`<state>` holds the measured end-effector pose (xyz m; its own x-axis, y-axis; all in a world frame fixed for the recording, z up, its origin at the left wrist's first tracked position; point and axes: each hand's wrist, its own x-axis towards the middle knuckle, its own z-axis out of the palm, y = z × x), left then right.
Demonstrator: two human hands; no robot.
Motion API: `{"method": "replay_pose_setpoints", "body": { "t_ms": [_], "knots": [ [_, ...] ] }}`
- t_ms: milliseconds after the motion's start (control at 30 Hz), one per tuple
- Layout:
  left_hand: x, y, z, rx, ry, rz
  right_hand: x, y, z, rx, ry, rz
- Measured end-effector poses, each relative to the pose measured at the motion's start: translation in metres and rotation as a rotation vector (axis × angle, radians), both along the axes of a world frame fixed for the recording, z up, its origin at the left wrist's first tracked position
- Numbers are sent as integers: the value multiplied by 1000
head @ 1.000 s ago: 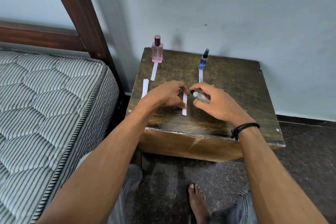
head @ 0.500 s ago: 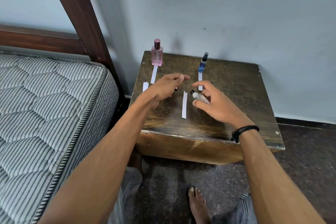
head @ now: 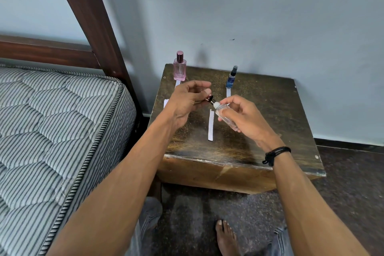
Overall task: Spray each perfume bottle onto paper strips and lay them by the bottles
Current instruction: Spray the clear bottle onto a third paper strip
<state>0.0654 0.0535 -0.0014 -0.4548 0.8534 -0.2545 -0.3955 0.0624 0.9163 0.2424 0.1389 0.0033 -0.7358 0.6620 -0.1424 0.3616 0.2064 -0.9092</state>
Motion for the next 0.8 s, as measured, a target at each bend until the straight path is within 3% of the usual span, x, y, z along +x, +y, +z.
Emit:
{"method": "replay_pose_setpoints", "body": {
  "t_ms": [800],
  "knots": [
    [10,3,-6,-19,226,-9,4,6,-5,113,37,-95]
  ]
}}
